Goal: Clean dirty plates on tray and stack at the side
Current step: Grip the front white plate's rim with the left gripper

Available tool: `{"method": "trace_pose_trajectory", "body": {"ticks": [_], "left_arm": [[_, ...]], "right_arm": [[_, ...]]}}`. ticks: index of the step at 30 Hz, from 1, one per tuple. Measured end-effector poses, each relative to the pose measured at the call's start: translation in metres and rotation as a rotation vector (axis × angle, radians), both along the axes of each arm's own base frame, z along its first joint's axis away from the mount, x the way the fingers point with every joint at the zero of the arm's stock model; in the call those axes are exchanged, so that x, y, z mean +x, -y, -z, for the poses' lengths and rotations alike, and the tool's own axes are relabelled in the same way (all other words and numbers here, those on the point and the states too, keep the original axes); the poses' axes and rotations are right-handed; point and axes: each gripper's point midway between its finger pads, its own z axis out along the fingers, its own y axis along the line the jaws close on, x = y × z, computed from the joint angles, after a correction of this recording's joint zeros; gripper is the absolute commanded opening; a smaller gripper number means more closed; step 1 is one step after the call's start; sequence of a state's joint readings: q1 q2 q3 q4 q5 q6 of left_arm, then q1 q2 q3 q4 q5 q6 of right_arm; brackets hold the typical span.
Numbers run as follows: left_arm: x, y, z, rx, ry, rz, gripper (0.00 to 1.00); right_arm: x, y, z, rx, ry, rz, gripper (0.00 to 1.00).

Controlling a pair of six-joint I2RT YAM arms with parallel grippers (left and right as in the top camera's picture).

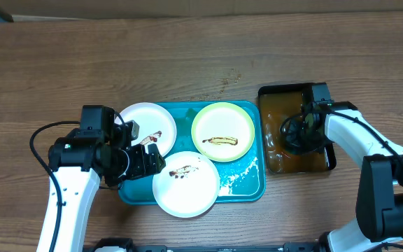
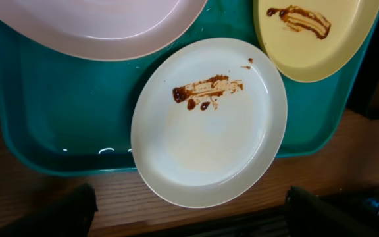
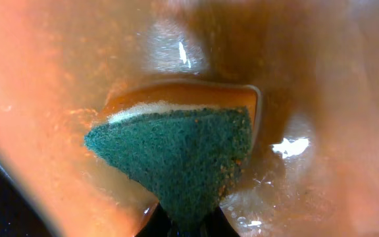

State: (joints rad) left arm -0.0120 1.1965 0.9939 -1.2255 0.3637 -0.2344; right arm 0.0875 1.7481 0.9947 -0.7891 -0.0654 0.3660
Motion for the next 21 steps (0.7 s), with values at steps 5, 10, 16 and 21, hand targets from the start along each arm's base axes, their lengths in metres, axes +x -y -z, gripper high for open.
{"method": "trace_pose_trajectory", "body": {"ticks": [5, 10, 16, 21], "left_arm": [[-0.010, 0.003, 0.021, 0.002, -0.041, 0.016, 0.88], [-0.021, 0.014, 0.044, 0.004, -0.063, 0.075, 0.78], [-0.036, 0.016, 0.065, 0.032, -0.147, 0.075, 0.76], [-0.041, 0.012, 0.076, 0.076, -0.209, 0.039, 0.76]], "right_arm": [[0.000, 0.000, 0.000, -0.003, 0.000, 0.000, 0.04], [-0.001, 0.001, 0.000, -0.003, -0.002, 0.000, 0.04], [-0.003, 0.001, 0.000, -0.007, -0.012, 0.000, 0.04], [-0.004, 0.001, 0.000, -0.008, -0.015, 0.000, 0.04]]}}
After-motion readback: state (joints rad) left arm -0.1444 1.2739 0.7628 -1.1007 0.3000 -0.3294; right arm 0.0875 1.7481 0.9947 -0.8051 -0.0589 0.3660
